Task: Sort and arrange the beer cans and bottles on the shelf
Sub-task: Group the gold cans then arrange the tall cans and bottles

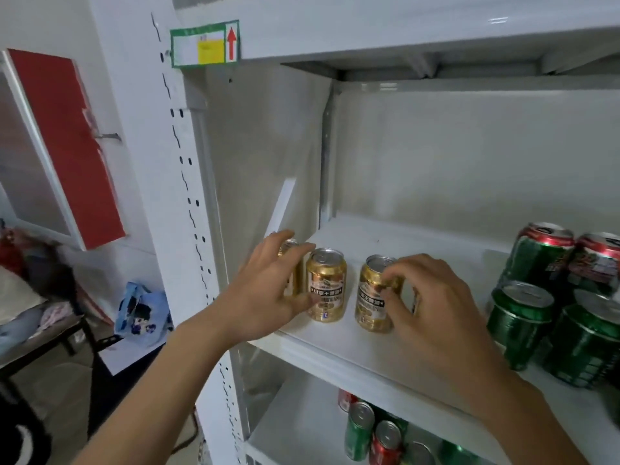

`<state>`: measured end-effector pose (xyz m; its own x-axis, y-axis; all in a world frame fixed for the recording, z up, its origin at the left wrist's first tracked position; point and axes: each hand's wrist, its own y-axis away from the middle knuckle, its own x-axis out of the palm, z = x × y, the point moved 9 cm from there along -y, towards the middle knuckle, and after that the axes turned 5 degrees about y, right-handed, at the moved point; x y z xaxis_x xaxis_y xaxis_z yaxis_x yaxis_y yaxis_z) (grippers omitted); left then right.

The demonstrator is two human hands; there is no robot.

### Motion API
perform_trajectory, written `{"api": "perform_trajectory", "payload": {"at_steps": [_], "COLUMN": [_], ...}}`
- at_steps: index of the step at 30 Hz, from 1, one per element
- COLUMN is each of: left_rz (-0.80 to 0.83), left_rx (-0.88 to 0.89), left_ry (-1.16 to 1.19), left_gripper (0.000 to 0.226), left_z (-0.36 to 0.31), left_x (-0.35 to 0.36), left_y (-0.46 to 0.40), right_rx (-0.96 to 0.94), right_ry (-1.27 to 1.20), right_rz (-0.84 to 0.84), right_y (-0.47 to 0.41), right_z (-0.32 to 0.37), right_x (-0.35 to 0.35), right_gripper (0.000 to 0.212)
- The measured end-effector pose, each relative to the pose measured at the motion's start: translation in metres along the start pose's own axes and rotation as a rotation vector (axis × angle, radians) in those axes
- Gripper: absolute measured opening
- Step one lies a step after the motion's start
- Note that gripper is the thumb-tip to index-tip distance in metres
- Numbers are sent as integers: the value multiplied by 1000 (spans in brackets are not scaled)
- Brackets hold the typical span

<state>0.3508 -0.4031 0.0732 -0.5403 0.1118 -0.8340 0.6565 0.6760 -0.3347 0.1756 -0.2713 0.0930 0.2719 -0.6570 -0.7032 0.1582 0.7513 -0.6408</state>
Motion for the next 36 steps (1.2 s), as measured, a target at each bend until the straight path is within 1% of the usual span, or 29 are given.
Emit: {"api": "perform_trajectory", "payload": {"at_steps": [4,6,8,11,14,16,18,20,22,24,26,29,33,36], "left_rz": [68,126,168,236,345,376,386,377,305,207,165,196,213,170], "left_rx": [25,39,51,72,130,174,198,199,198,179,159,197,231,211], "left_ry": [-69,-75,-64,-69,-123,-147,-166,-140,-96,-52,9,69,173,263], "left_gripper": [85,89,95,102,107,106,99,82,67,66,68,72,61,58], "left_z": [10,17,26,37,39,38,40,43,47,52,58,58,62,70], "left_x": [-9,-9,-9,-9,-6,-7,-8,-4,2,5,9,13,10,4], "left_y": [-19,-27,-37,-47,-50,-51,-55,-58,-58,-60,-62,-63,-68,-71], "right_rx": [-31,-55,-62,-79,-33,6,19,37,85,117,158,216,223,268], "right_ry": [54,91,142,255,308,359,402,396,364,352,340,264,235,163], "right_rz": [18,45,95,198,300,371,402,429,444,441,430,412,367,367], "right_y": [-15,-25,-36,-49,-59,-64,-68,-71,-71,-72,-72,-70,-71,-71], "right_z": [13,22,30,41,46,48,50,50,49,49,48,46,52,47], "right_x": [16,27,39,61,77,82,85,90,96,100,102,108,112,114], "right_gripper": [14,19,27,45,60,66,65,62,60,50,36,43,36,36]}}
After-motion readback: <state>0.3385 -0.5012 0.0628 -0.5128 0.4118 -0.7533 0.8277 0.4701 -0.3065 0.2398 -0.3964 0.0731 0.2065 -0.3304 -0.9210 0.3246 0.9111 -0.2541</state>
